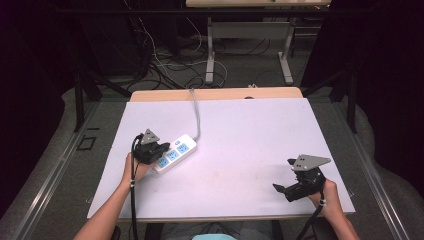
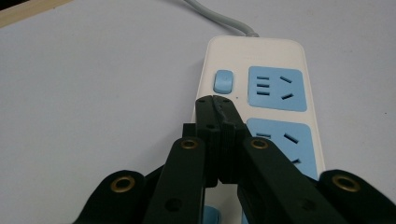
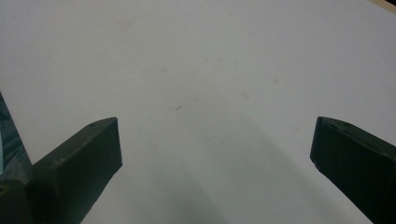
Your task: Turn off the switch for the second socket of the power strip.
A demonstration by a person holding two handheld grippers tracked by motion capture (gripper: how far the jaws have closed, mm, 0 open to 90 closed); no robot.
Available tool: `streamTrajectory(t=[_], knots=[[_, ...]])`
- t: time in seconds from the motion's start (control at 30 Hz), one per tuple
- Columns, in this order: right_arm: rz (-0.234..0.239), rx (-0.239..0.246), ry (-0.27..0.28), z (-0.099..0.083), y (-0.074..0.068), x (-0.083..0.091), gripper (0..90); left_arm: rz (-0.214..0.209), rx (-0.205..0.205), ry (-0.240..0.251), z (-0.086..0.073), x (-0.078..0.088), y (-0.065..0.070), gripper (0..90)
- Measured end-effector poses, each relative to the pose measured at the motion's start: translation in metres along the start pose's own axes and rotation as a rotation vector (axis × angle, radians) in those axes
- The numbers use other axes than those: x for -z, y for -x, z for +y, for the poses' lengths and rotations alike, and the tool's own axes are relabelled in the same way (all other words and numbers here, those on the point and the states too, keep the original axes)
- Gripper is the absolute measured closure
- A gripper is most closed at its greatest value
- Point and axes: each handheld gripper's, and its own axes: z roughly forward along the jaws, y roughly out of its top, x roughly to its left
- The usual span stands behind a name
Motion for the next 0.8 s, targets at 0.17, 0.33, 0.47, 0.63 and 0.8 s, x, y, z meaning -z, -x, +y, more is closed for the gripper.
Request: streamTrajectory(t=[0.17,0.33,0.47,0.63,0.8], knots=[[0.003,0.007,0.008,0.0,0.0003,-0.0006,1.4,0.005,0.001,0.008,-0.0005,-0.0003,-0.0003,90.0],[0.003,0.014,0.008,0.0001,0.0006,-0.0008,1.4,0.004,0.015,0.005,-0.0006,-0.0002,0.0001,90.0],[-0.001,0.006,0.01,0.0,-0.0006,-0.0007,1.4,0.002,0.02,0.009,-0.001,-0.0003,-0.0008,90.0],[-0.003,0.006,0.017,-0.0001,-0.0004,-0.002,1.4,0.001,0.024,0.011,-0.0013,-0.0003,-0.0011,90.0],[-0.006,0.01,0.017,0.0001,-0.0008,-0.0021,1.4,0.003,0.024,0.011,-0.0013,-0.0004,-0.0004,90.0]])
